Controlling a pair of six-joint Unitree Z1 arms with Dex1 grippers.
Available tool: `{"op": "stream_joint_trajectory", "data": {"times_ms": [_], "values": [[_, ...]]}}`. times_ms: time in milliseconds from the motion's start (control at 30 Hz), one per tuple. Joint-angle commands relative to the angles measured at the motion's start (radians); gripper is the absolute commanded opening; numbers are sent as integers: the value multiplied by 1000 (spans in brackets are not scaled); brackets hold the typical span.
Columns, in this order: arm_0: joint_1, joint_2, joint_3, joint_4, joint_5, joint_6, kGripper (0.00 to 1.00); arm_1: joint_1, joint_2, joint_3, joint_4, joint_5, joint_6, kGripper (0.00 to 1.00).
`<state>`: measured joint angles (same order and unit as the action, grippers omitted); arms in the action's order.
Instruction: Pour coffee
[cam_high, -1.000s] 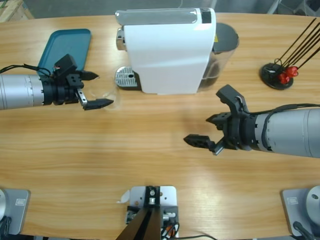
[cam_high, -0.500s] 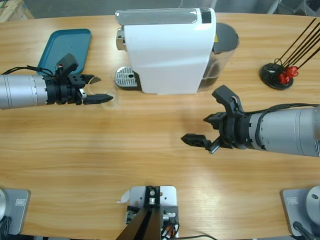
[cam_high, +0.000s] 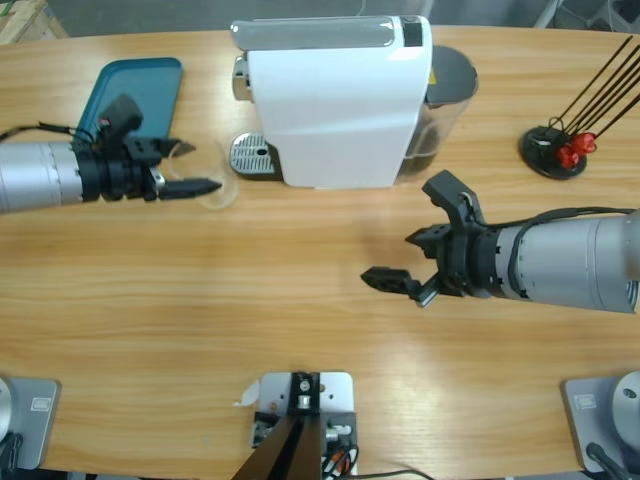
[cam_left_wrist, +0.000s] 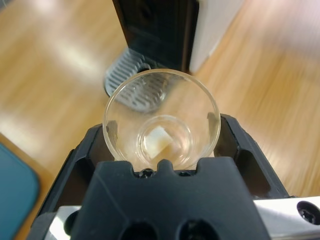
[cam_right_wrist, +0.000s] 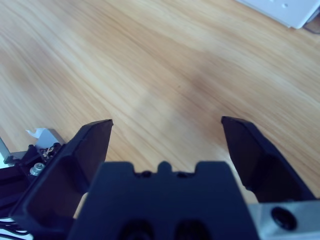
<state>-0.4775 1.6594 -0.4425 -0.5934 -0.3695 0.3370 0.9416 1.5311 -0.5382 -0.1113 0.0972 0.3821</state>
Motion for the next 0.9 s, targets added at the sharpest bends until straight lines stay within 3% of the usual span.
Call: {"op": "stream_joint_trajectory", "data": {"times_ms": [33,333,500,667,900], "values": [[20,-65,-58,88,8,11,0,3,49,27,-34,18,-9,1000],[28,67,-192,94,6,17,0,3,35,35,-37,9,-8,1000],[28,111,-192,93,3,22,0,3,33,31,-44,-10,-8,1000],[28,173,-198,72,3,26,0,3,-82,49,-29,-98,-13,1000],[28,204,-242,65,4,27,0,3,-157,44,-8,-108,-48,1000]]}}
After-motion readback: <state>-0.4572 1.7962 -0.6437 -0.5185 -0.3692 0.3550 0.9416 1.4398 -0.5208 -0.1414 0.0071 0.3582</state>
